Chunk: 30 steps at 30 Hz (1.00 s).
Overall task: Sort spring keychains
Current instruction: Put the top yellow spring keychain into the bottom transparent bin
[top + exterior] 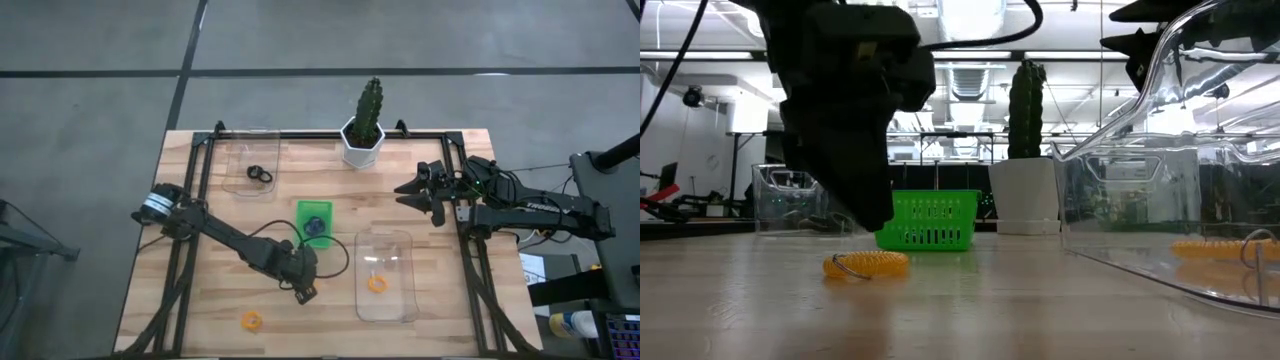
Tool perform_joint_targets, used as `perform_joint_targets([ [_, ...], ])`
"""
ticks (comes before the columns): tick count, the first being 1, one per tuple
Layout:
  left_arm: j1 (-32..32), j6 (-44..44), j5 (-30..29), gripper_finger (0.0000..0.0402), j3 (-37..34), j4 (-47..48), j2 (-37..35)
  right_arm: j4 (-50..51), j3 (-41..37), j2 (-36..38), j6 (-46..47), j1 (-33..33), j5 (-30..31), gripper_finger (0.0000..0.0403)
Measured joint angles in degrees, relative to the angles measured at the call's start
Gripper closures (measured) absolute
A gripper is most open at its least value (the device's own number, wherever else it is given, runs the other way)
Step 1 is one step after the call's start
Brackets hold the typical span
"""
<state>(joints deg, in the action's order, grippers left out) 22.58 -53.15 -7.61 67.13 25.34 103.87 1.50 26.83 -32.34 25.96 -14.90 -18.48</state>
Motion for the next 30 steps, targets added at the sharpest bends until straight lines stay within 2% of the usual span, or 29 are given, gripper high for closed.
perform_joint_targets([
  [15,-0.1,-6.8,0.5,0.0284,0.0,1.5,0.2,0.0,0.0,0.0,0.0,0.0,0.0,0.0248],
  [30,-0.1,-9.9,0.8,0.0284,0.0,2.3,1.2,0.0,0.0,0.0,0.0,0.0,0.0,0.0248],
])
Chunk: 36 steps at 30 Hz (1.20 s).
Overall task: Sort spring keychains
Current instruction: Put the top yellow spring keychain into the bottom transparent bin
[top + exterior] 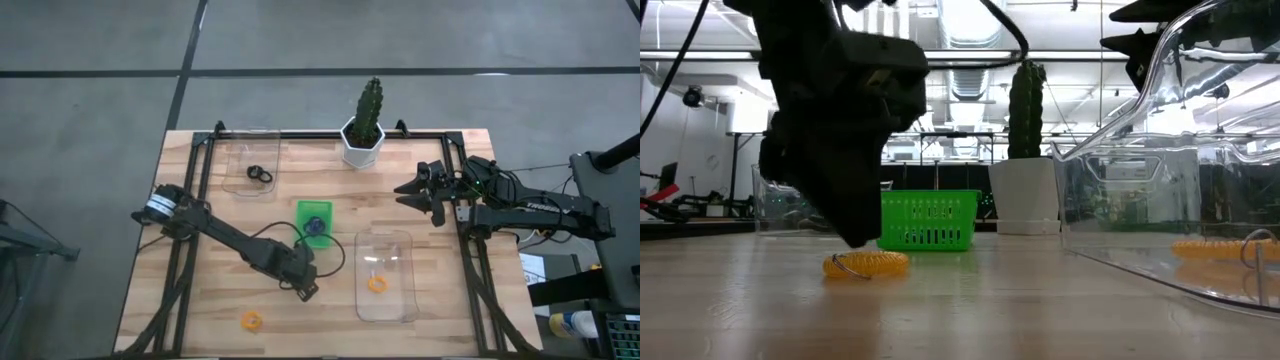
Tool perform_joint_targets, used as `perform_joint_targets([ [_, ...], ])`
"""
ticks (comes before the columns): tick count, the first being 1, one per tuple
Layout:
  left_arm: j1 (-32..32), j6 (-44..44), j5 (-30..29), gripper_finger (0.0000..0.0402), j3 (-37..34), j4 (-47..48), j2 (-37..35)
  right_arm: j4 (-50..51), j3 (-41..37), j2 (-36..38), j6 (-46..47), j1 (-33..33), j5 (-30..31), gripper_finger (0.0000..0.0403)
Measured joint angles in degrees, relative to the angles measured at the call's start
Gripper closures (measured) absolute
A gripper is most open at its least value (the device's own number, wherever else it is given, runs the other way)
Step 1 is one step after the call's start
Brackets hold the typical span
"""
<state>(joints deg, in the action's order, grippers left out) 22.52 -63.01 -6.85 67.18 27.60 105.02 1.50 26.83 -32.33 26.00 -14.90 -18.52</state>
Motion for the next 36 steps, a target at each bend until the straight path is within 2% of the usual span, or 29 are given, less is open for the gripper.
perform_joint_targets([
  [13,0.0,-1.9,1.9,0.0289,0.4,2.2,3.1,0.2,0.0,0.0,0.0,0.0,-0.2,0.0248],
  [28,0.1,-2.9,-1.0,0.0387,0.3,9.7,3.2,0.2,0.0,0.0,0.0,0.0,-0.2,0.0248],
  [36,0.1,-3.2,-2.5,0.0398,0.1,15.7,3.2,0.2,0.0,0.0,0.6,0.0,-0.2,0.0248],
])
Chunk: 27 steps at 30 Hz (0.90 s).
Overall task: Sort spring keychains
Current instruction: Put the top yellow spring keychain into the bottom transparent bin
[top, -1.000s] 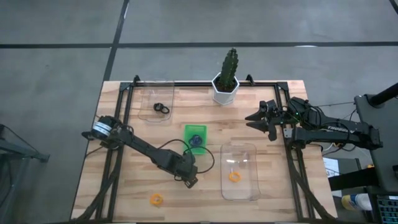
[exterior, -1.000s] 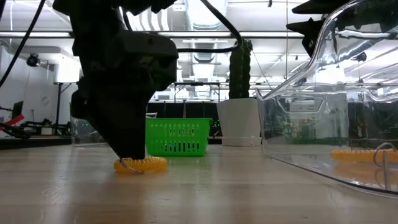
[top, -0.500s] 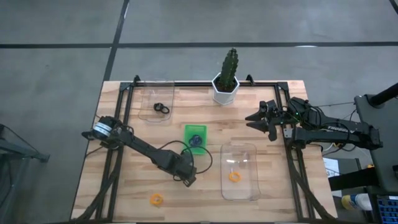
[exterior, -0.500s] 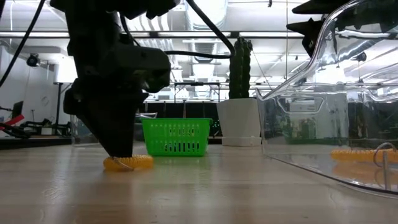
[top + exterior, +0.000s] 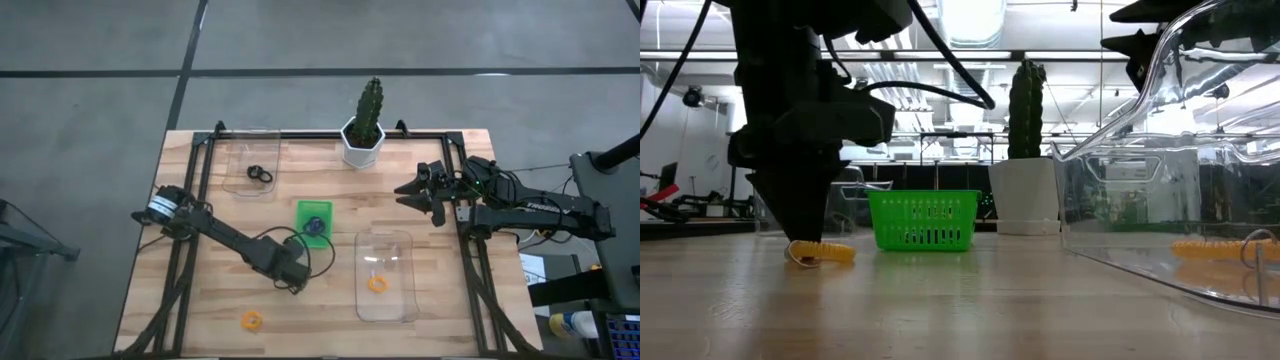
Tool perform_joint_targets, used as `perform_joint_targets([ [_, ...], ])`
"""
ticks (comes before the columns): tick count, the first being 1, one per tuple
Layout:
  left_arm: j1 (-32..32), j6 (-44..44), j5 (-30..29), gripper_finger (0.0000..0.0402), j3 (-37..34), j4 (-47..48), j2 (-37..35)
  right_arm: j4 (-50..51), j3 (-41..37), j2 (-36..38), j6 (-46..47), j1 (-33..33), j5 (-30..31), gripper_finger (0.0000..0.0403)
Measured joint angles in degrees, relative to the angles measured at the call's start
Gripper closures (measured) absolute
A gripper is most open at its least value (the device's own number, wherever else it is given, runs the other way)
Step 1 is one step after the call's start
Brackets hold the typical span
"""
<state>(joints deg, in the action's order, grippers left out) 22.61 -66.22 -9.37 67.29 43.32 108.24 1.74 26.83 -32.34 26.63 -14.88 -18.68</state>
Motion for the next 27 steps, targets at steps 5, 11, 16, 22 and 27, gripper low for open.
perform_joint_targets([
  [5,0.1,0.7,-0.1,0.0400,1.7,0.8,-0.4,1.2,0.0,0.0,0.0,0.0,0.0,0.0248],
  [11,0.1,2.1,-0.2,0.0401,5.1,5.6,-0.2,2.6,0.0,0.0,0.0,0.0,-0.6,0.0248],
  [16,0.2,2.1,-0.2,0.0401,6.0,7.0,-0.3,2.7,0.0,0.0,0.0,0.0,-1.0,0.0248],
  [22,0.5,2.1,-0.1,0.0401,6.5,6.8,-0.4,2.8,0.0,0.0,0.0,0.0,-1.1,0.0248],
  [27,1.0,3.8,0.8,0.0401,8.7,6.8,-0.6,2.8,0.0,0.0,0.0,0.0,-1.1,0.0248],
])
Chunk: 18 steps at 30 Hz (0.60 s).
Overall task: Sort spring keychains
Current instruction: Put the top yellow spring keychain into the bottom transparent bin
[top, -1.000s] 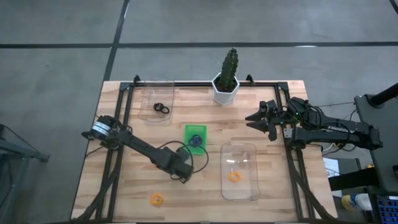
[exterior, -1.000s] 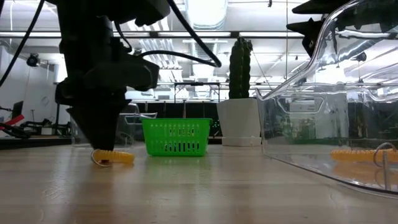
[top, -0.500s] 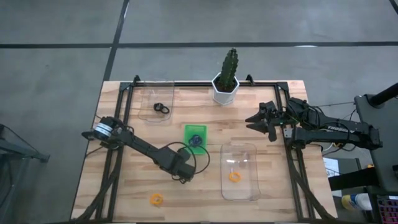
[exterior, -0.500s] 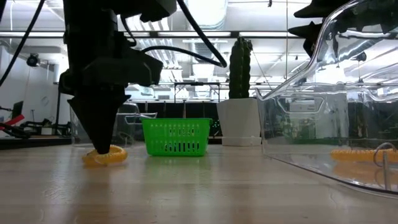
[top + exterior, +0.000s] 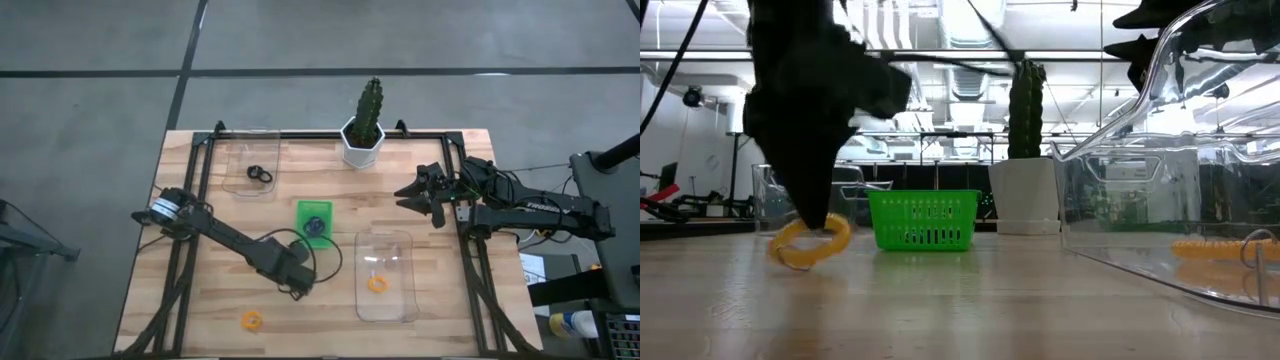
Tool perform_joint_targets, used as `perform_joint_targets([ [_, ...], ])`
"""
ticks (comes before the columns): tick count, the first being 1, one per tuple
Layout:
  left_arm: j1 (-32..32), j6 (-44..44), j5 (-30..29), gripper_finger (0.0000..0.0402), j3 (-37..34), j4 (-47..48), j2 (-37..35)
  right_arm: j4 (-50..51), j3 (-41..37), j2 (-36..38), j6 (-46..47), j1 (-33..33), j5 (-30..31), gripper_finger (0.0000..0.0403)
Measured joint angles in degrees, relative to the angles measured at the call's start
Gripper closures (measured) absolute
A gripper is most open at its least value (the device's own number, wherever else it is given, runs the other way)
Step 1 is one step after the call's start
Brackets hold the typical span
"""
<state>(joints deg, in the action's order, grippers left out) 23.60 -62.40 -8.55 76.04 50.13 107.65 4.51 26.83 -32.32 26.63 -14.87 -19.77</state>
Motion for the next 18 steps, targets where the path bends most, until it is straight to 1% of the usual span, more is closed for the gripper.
perform_joint_targets([
  [3,0.4,2.3,0.6,0.0401,3.0,0.0,-0.5,0.0,0.0,0.0,0.0,0.0,-0.4,0.0248],
  [5,0.7,4.6,0.6,0.0401,5.8,-0.1,-1.2,0.0,0.0,0.0,0.0,0.0,-2.0,0.0248],
  [7,1.0,9.0,0.4,0.0401,8.7,-0.5,-2.0,0.0,0.0,0.0,0.0,0.0,-4.5,0.0248],
  [9,1.2,14.2,-1.0,0.0401,11.6,-1.9,-2.7,-0.1,0.0,0.0,0.0,0.0,-7.3,0.0248],
  [13,1.2,27.1,-1.7,0.0401,16.4,-8.8,-3.0,-0.5,0.0,0.0,0.5,0.0,-11.7,0.0248],
  [18,-0.1,39.6,-1.9,0.0401,18.3,-19.9,-3.0,-0.8,0.0,0.0,2.7,0.0,-12.7,0.0248],
])
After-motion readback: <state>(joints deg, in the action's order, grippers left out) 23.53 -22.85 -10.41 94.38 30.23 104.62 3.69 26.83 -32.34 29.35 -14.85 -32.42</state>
